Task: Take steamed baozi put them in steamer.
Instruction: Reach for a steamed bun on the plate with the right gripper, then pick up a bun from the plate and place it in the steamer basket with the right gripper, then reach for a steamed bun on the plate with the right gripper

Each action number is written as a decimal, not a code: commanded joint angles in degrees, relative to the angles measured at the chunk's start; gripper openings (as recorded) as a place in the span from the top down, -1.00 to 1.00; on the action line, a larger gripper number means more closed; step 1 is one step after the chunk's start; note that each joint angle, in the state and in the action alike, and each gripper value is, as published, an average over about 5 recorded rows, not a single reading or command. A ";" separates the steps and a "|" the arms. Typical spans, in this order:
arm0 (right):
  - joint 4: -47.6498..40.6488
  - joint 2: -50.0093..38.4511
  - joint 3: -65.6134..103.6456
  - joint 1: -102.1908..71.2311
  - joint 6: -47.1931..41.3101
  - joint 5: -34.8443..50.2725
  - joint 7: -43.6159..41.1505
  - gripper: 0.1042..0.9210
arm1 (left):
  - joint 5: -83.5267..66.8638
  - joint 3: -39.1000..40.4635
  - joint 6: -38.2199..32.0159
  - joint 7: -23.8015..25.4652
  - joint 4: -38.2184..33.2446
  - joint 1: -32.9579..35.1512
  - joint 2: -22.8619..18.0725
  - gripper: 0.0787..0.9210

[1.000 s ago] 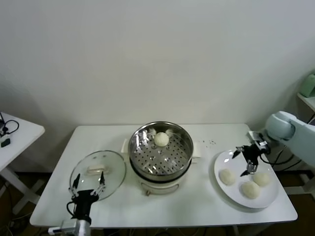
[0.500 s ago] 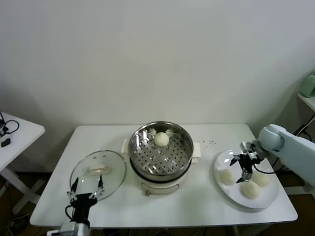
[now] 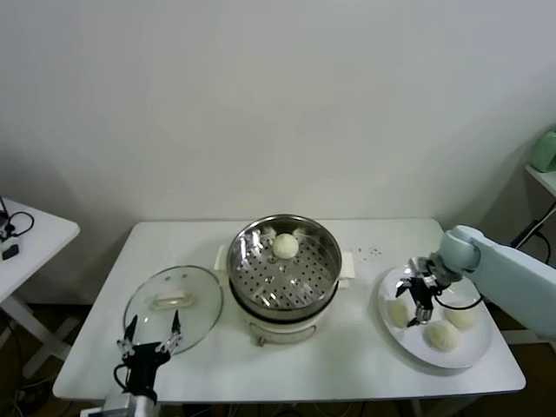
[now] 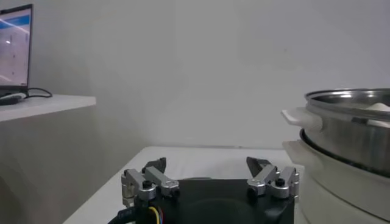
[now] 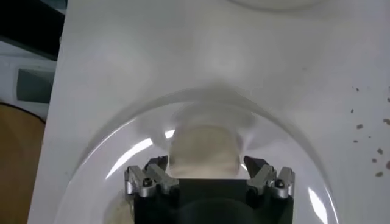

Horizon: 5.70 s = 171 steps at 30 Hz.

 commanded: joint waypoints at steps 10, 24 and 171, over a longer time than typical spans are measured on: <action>-0.87 1.09 0.52 -0.53 0.56 -2.16 -0.35 -0.59 | -2.03 -0.13 0.50 -0.05 -0.38 0.32 0.05 -0.77; 0.31 -0.36 -0.43 4.33 -0.86 3.91 -1.16 -0.51 | -2.11 -0.17 0.37 -0.04 -0.49 0.63 0.00 -0.77; 11.50 -13.05 -1.72 -1.80 7.43 -11.24 -2.65 -0.76 | 2.20 1.18 -0.58 1.62 -0.19 1.51 -0.25 -0.77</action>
